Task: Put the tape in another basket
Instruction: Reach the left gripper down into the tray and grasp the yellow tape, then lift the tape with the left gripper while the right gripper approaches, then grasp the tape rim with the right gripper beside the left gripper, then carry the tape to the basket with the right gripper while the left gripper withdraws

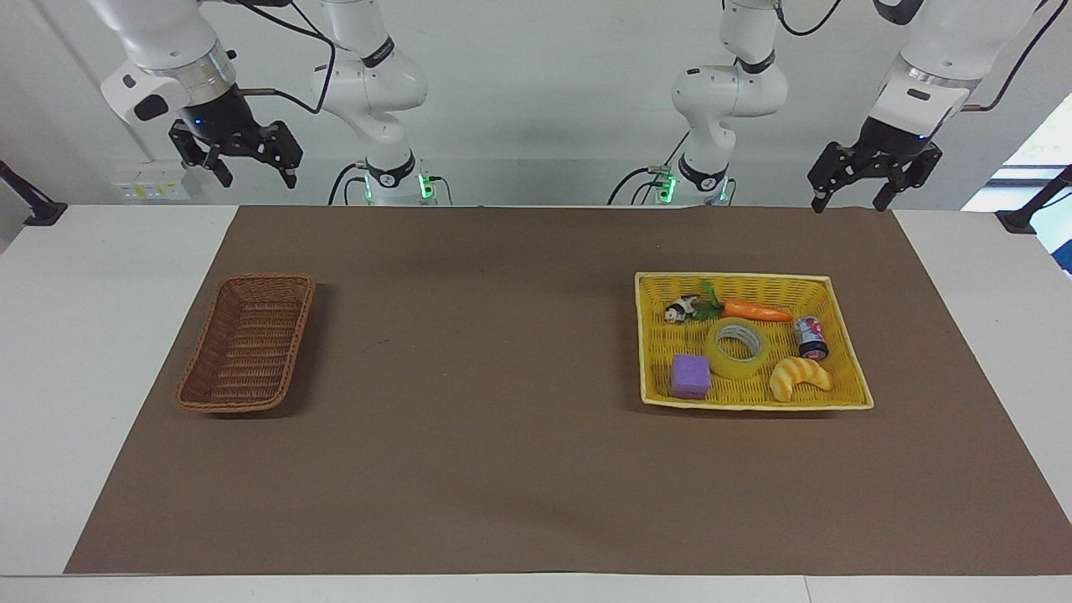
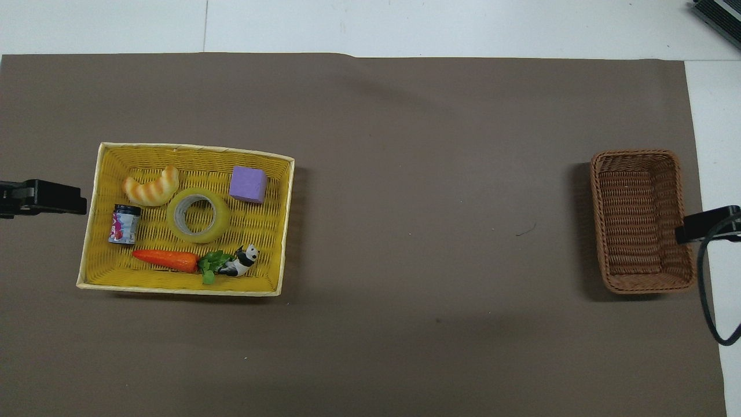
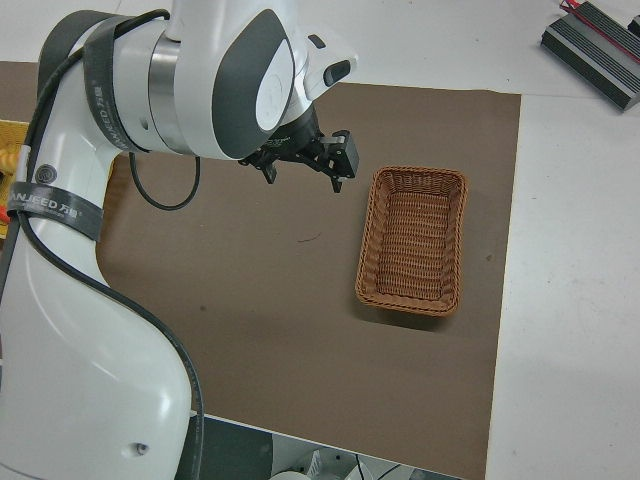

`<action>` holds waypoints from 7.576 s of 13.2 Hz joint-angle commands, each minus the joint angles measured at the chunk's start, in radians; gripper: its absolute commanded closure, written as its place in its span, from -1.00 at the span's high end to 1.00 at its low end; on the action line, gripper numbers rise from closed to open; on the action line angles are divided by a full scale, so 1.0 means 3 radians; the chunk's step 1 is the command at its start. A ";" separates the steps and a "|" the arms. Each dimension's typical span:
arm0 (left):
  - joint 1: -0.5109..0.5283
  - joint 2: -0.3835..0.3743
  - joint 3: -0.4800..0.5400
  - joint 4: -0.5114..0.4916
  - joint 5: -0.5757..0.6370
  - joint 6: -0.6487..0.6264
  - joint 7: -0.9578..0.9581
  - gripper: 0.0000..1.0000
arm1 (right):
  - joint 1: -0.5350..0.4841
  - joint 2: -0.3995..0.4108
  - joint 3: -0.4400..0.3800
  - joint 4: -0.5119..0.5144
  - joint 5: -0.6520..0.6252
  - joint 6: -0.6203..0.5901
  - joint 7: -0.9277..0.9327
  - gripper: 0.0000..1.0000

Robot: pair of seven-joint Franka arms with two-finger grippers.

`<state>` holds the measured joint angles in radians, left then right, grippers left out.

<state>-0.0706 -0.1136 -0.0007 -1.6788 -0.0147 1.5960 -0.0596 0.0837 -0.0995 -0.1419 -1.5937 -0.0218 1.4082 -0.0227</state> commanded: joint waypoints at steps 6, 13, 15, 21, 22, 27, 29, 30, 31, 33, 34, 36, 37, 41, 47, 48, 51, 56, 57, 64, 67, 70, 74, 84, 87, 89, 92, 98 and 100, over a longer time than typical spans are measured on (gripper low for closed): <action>-0.0036 -0.0031 -0.0008 -0.1152 -0.0033 0.1188 -0.0037 1.00 | -0.0044 -0.0067 0.0028 -0.0138 0.0001 0.0384 -0.0149 1.00; -0.0036 0.0593 -0.0003 -0.1542 -0.0033 0.2195 -0.0037 0.58 | -0.0013 -0.0026 0.0028 -0.0164 0.0027 0.0567 -0.0144 1.00; 0.0005 0.0660 -0.0003 -0.1542 -0.0033 0.2273 -0.0026 0.32 | -0.0013 -0.0031 0.0028 -0.0179 0.0027 0.0573 -0.0159 1.00; -0.0025 0.0808 -0.0003 -0.1619 -0.0033 0.2431 -0.0021 0.10 | -0.0008 -0.0041 0.0039 -0.0215 0.0032 0.0527 -0.0221 1.00; -0.0025 0.0803 -0.0003 -0.1629 -0.0033 0.2447 -0.0026 -0.02 | -0.0008 -0.0041 0.0039 -0.0210 0.0032 0.0527 -0.0231 1.00; -0.0031 0.0808 -0.0003 -0.1594 -0.0033 0.2376 -0.0026 -1.00 | -0.0008 -0.0041 0.0039 -0.0210 0.0032 0.0527 -0.0231 1.00; -0.0036 0.0808 -0.0003 -0.1507 -0.0033 0.2350 -0.0031 -1.00 | -0.0008 -0.0041 0.0039 -0.0210 0.0032 0.0537 -0.0231 1.00; -0.0015 0.0768 -0.0003 -0.1420 -0.0033 0.2178 -0.0016 -1.00 | -0.0008 -0.0041 0.0039 -0.0210 0.0032 0.0532 -0.0226 1.00; 0.0010 0.0727 -0.0003 -0.1237 -0.0033 0.1913 0.0004 -1.00 | -0.0008 -0.0041 0.0039 -0.0210 0.0032 0.0527 -0.0221 1.00; 0.0015 0.0696 -0.0003 -0.0762 -0.0038 0.1319 -0.0036 -1.00 | -0.0013 -0.0036 0.0033 -0.0210 0.0281 0.0532 -0.0165 1.00; 0.0015 0.0670 -0.0003 -0.0628 -0.0038 0.1165 -0.0047 -1.00 | -0.0018 -0.0031 0.0033 -0.0215 0.0389 0.0532 -0.0104 1.00; 0.0010 0.0604 -0.0008 -0.0510 -0.0063 0.1021 -0.0138 -1.00 | 0.0012 -0.0026 0.0044 -0.0215 0.0578 0.0547 0.0069 1.00; -0.0030 0.0598 -0.0023 -0.0524 -0.0089 0.1046 -0.0260 -1.00 | 0.0073 -0.0021 0.0039 -0.0225 0.0802 0.0552 0.0243 1.00; -0.0239 0.0603 -0.0064 -0.0535 -0.1037 0.1041 -0.0445 -1.00 | 0.0553 0.0045 0.0044 -0.0230 0.1115 0.0756 0.1173 1.00; -0.0745 0.0624 -0.0309 -0.0525 -0.1807 0.1510 -0.1221 -1.00 | 0.0804 0.0122 0.0044 -0.0424 0.1907 0.1078 0.1767 1.00; -0.0817 0.0629 -0.0355 -0.0515 -0.1898 0.1587 -0.1339 -1.00 | 0.0881 0.0117 0.0044 -0.0516 0.1964 0.1241 0.1799 1.00; -0.0844 0.0649 -0.0626 -0.0463 -0.2257 0.1843 -0.1636 -1.00 | 0.1122 0.0117 0.0044 -0.0751 0.2133 0.1641 0.1769 1.00; -0.0854 0.0711 -0.0790 -0.0315 -0.2574 0.1782 -0.1739 -1.00 | 0.1091 0.0117 0.0039 -0.0915 0.2194 0.1723 0.0981 1.00; -0.0859 0.0701 -0.0800 -0.0310 -0.2574 0.1757 -0.1749 -1.00 | 0.1091 0.0112 0.0039 -0.0951 0.2255 0.1779 0.0966 1.00; -0.0884 0.0680 -0.0944 -0.0300 -0.2574 0.1644 -0.1928 -1.00 | 0.1020 0.0117 0.0033 -0.0951 0.2445 0.1790 0.0960 0.87; -0.0884 0.0680 -0.0944 -0.0305 -0.2569 0.1644 -0.1923 -1.00 | 0.1030 0.0066 0.0028 -0.1038 0.2394 0.1764 0.0833 -0.36; -0.0884 0.0675 -0.0944 -0.0305 -0.2564 0.1639 -0.1918 -1.00 | 0.1060 0.0076 0.0028 -0.1013 0.2165 0.1723 0.0802 -1.00; -0.0910 0.0675 -0.0944 -0.0305 -0.2543 0.1644 -0.1893 -1.00 | 0.1040 0.0107 0.0033 -0.0936 0.2062 0.1626 0.0822 -1.00; -0.0818 0.0665 -0.0903 -0.0172 -0.2462 0.1639 -0.1929 1.00 | 0.0969 0.0112 0.0023 -0.0839 0.1991 0.1401 0.0786 -1.00; -0.0375 0.0695 -0.0898 0.0032 -0.2386 0.1165 -0.1883 1.00 | 0.0872 0.0107 0.0003 -0.0773 0.1924 0.1238 0.0685 -1.00; -0.0286 0.0701 -0.0898 0.0073 -0.1785 0.1087 -0.1827 1.00 | 0.0800 0.0081 -0.0007 -0.0767 0.1913 0.1156 0.0623 -1.00; -0.0209 0.0680 -0.0893 0.0074 -0.0349 0.0853 -0.1561 1.00 | 0.0189 -0.0031 -0.0013 -0.0777 0.1801 0.0642 -0.0253 -1.00; 0.0168 0.0425 -0.0749 0.0527 0.0315 0.0041 -0.0550 1.00 | -0.0861 0.0040 -0.0023 -0.0885 0.1433 0.0547 -0.1436 -1.00; 0.0286 0.0404 -0.0755 0.0763 0.0310 -0.0338 -0.0237 1.00 | -0.1076 0.0172 -0.0023 -0.0900 0.1311 0.0679 -0.1616 -1.00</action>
<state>-0.0094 0.0133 -0.2187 -1.5081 0.0570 1.5854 -0.1991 -0.1835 -0.0758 -0.1662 -1.8563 0.3961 1.5785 -0.4518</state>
